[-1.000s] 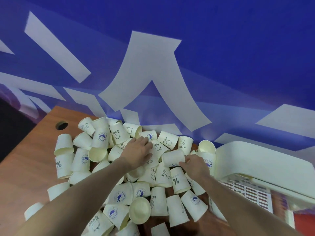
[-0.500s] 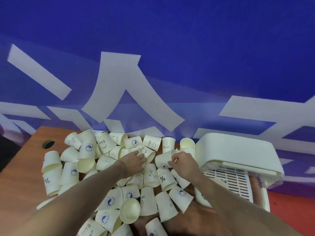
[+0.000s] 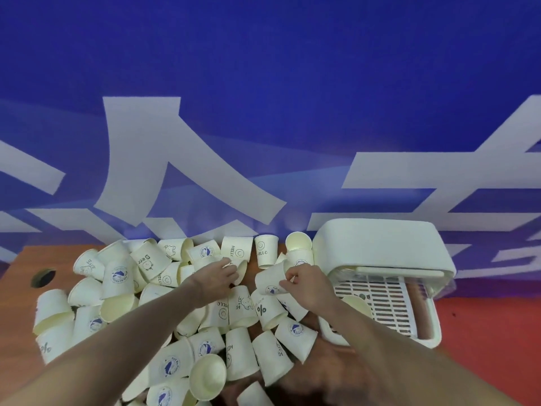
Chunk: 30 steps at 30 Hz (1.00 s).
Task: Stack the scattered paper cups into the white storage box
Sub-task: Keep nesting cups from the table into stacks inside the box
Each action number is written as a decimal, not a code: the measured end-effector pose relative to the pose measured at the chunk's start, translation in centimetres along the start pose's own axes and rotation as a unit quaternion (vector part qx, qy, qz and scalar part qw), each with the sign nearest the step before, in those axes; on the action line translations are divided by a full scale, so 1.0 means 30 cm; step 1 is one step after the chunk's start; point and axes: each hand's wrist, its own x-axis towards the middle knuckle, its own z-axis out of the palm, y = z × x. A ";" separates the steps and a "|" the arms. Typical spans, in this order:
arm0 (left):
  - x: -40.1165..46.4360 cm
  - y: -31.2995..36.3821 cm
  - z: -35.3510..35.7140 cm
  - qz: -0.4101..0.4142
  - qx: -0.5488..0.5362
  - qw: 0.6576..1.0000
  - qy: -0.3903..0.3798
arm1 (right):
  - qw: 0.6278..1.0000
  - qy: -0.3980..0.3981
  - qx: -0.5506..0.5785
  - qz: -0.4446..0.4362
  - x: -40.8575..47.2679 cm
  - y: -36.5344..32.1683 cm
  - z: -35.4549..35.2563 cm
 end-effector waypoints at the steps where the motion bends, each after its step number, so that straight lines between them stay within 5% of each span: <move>1: -0.004 -0.006 0.002 -0.002 0.001 1.000 -0.004 | 1.000 0.001 -0.002 -0.001 0.004 -0.002 0.002; 23: -0.209 0.044 -0.239 -0.211 -0.185 0.959 0.051 | 0.991 0.024 -0.115 -0.070 -0.217 -0.039 -0.108; 30: -0.171 0.132 -0.367 -0.219 -0.194 0.937 0.191 | 0.971 0.055 -0.197 -0.125 -0.353 0.040 -0.163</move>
